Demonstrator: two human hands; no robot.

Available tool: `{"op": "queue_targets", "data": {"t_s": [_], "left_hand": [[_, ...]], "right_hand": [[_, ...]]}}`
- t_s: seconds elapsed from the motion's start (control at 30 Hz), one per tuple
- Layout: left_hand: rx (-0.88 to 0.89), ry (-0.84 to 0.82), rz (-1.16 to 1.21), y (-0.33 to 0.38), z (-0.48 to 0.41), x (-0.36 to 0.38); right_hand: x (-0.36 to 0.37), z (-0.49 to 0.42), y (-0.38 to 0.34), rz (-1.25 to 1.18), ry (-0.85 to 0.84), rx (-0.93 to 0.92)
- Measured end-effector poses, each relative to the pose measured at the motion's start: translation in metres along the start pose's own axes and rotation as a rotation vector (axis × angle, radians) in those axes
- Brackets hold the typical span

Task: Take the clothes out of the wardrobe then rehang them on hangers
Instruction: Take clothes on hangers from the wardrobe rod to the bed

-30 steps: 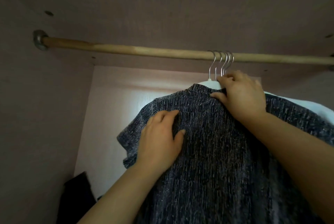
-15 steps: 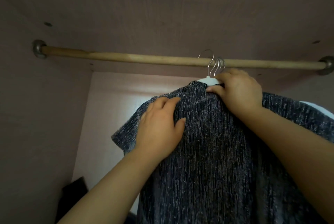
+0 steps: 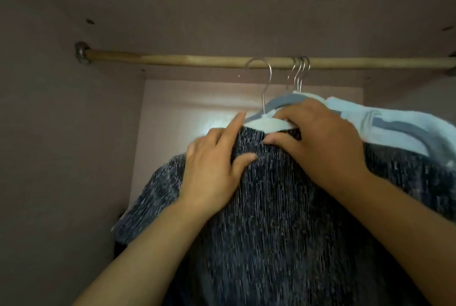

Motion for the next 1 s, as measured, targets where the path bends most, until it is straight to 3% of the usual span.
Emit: {"op": "queue_targets", "data": {"t_s": [0.2, 0.47, 0.63, 0.77, 1.0], "left_hand": [[-0.088, -0.342, -0.022, -0.001, 0.083, 0.011], [-0.22, -0.547, 0.016, 0.025, 0.186, 0.017], [-0.006, -0.533, 0.024, 0.049, 0.237, 0.012], [0.068, -0.592, 0.13, 0.077, 0.274, -0.005], [0.257, -0.671, 0.332, 0.173, 0.331, -0.028]], "right_hand": [[0.021, 0.081, -0.006, -0.102, -0.12, -0.014], [0.005, 0.199, -0.025, -0.106, -0.282, 0.031], [-0.044, 0.275, -0.038, -0.007, -0.428, 0.101], [-0.101, 0.336, -0.059, 0.038, -0.565, 0.191], [-0.237, 0.413, -0.086, 0.278, -0.75, 0.394]]}}
Point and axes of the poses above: each hand's wrist, its own z-axis away from the middle knuckle, its own x-axis out of the palm, y = z × x, the point moved 3 cm from there along -z, towards the middle knuckle, and after that the axes turned 14 degrees about z, right-handed, at the moved point
